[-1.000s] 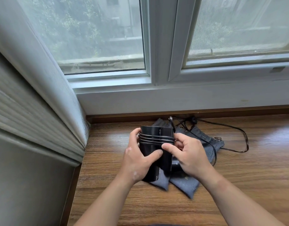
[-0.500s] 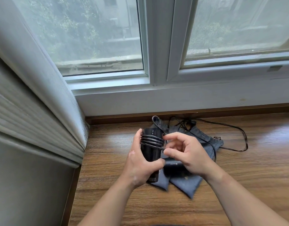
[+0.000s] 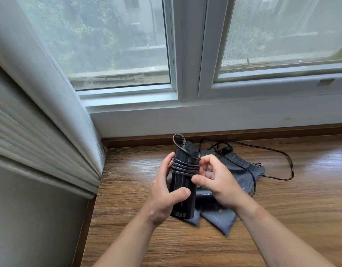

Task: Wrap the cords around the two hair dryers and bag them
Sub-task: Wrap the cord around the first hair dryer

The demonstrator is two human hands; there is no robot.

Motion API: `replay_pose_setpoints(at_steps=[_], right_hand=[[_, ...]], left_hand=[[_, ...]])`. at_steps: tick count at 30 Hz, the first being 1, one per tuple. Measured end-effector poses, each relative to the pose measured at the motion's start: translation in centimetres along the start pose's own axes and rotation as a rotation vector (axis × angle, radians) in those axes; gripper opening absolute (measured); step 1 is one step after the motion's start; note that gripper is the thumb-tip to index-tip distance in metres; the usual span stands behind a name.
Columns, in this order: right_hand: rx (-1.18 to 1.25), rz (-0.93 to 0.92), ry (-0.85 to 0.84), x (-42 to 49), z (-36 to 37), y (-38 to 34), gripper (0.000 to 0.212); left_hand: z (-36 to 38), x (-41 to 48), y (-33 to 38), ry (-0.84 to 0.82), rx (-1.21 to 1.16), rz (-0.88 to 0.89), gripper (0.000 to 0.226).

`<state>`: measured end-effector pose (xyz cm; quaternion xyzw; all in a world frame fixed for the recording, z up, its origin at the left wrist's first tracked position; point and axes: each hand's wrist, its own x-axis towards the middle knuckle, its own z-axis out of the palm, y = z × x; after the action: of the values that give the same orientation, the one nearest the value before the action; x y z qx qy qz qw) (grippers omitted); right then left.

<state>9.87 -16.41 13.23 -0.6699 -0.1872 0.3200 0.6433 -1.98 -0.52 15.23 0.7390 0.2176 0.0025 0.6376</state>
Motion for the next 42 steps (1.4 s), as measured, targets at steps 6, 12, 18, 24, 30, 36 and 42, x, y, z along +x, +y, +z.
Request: replay_pose_setpoints(at_steps=[6, 12, 18, 24, 30, 36, 42], right_hand=[[-0.11, 0.02, -0.17, -0.2, -0.5, -0.7, 0.072], [-0.162, 0.029, 0.184, -0.4, 0.1, 0.3, 0.048], [-0.296, 0.076, 0.325, -0.9, 0.5, -0.4, 0.048], [-0.218, 0.023, -0.009, -0.7, -2.1, -1.5, 0.033], [-0.21, 0.021, 0.154, -0.5, -0.7, -0.7, 0.043], [-0.337, -0.011, 0.159, -1.1, 0.6, -0.9, 0.049], [-0.255, -0.029, -0.059, -1.0, -0.8, -2.1, 0.051]], left_hand=[[0.6, -0.4, -0.2, -0.092, -0.086, -0.007, 0.095], [0.5, 0.5, 0.5, -0.136, -0.015, -0.054, 0.077], [1.7, 0.6, -0.1, 0.079, 0.256, 0.036, 0.105], [0.2, 1.1, -0.5, 0.041, 0.102, -0.008, 0.098], [1.6, 0.8, -0.5, 0.13, 0.297, 0.02, 0.132], [2.4, 0.2, -0.1, 0.238, 0.407, 0.066, 0.144], [0.4, 0.3, 0.1, 0.054, 0.219, 0.027, 0.13]])
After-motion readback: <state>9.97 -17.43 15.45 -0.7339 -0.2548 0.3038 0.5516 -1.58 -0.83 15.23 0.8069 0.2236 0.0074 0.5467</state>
